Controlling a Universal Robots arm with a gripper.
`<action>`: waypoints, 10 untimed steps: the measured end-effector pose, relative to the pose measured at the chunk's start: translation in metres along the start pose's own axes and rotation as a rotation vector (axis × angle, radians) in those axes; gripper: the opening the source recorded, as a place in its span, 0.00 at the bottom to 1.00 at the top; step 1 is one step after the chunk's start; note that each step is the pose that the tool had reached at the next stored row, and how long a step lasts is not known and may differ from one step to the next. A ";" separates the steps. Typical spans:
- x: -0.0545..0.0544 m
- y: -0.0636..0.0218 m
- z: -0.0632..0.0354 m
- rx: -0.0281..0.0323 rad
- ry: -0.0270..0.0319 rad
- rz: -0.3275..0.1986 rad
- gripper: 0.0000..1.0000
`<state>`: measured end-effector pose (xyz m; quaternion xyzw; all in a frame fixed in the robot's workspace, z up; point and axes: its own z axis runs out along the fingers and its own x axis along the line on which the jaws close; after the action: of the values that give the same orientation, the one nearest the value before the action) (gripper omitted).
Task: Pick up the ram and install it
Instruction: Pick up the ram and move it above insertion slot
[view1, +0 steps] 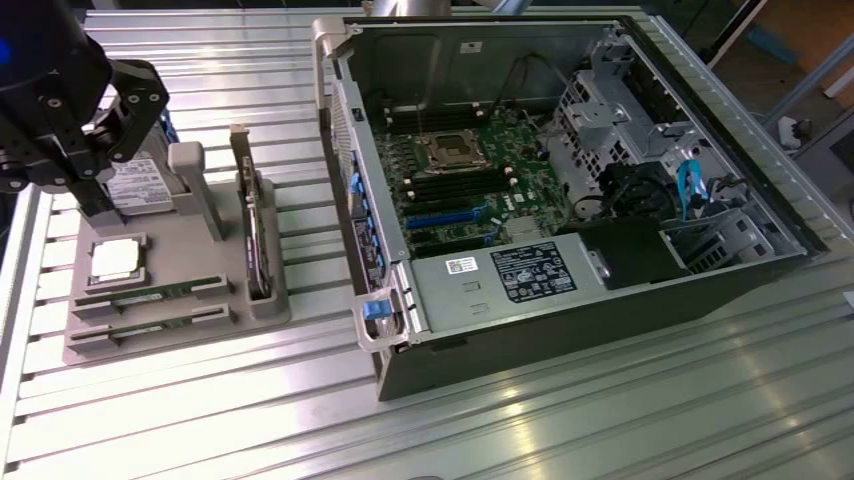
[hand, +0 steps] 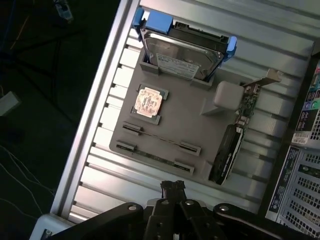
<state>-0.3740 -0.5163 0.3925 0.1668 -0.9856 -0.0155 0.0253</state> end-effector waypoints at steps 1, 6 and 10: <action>0.000 0.0000 0.0000 0.0004 0.0004 -0.010 0.11; 0.000 -0.0002 0.0000 0.0031 0.0027 -0.069 0.11; 0.000 -0.0003 0.0000 0.0053 0.0047 -0.119 0.11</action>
<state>-0.3740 -0.5166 0.3925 0.2250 -0.9739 -0.0140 0.0262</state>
